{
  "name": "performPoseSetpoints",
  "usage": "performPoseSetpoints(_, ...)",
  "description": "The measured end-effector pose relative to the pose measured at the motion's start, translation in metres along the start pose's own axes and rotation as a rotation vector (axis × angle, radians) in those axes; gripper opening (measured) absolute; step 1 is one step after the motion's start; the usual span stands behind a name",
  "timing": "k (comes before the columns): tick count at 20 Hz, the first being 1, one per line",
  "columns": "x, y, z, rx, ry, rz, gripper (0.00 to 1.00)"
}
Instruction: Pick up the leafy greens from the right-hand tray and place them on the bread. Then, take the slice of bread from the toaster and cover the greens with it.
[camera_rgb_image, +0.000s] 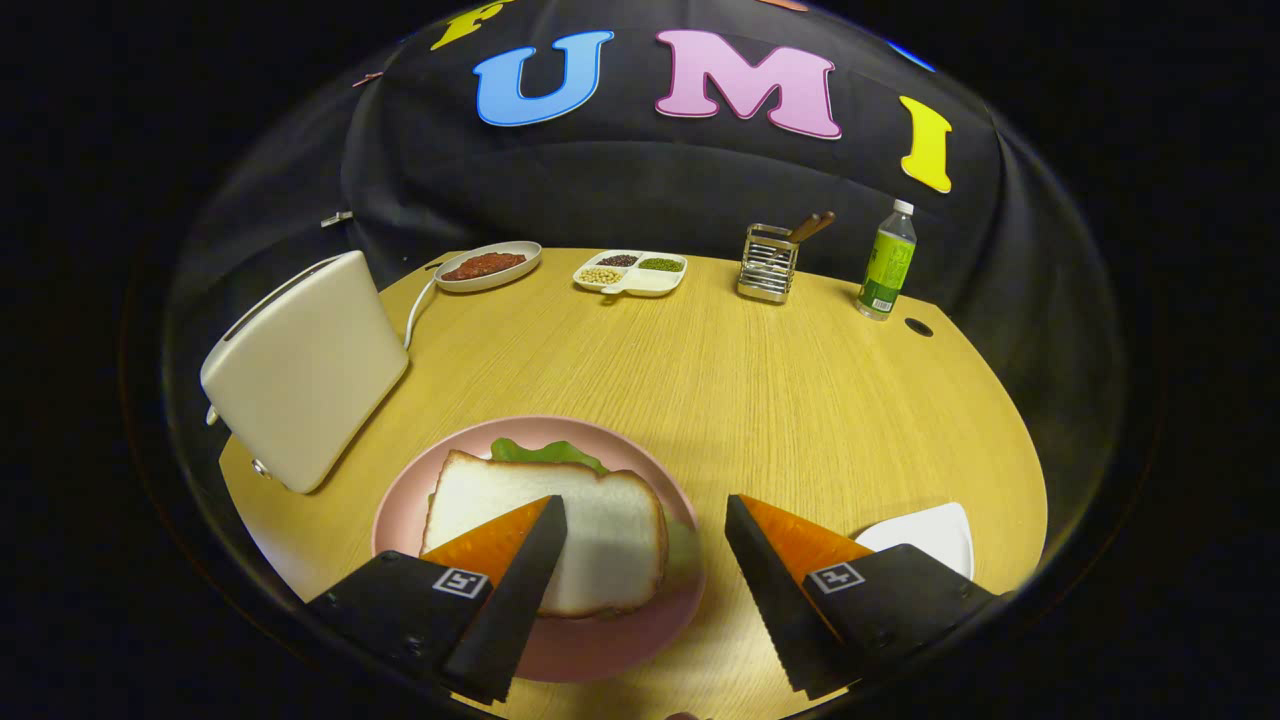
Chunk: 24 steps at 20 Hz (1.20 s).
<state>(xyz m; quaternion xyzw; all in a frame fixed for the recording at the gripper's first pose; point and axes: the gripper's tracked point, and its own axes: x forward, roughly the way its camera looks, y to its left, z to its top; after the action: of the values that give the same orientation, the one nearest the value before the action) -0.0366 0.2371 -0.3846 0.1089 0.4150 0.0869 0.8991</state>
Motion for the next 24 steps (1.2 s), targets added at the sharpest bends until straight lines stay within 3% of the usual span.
performPoseSetpoints(4,-0.013,-0.017,0.018,0.018,-0.043,-0.025,0.99)
performPoseSetpoints(12,-0.073,-0.046,0.11,0.078,-0.224,0.01,0.99)
performPoseSetpoints(24,-0.218,-0.042,0.214,-0.051,-0.545,0.14,1.0)
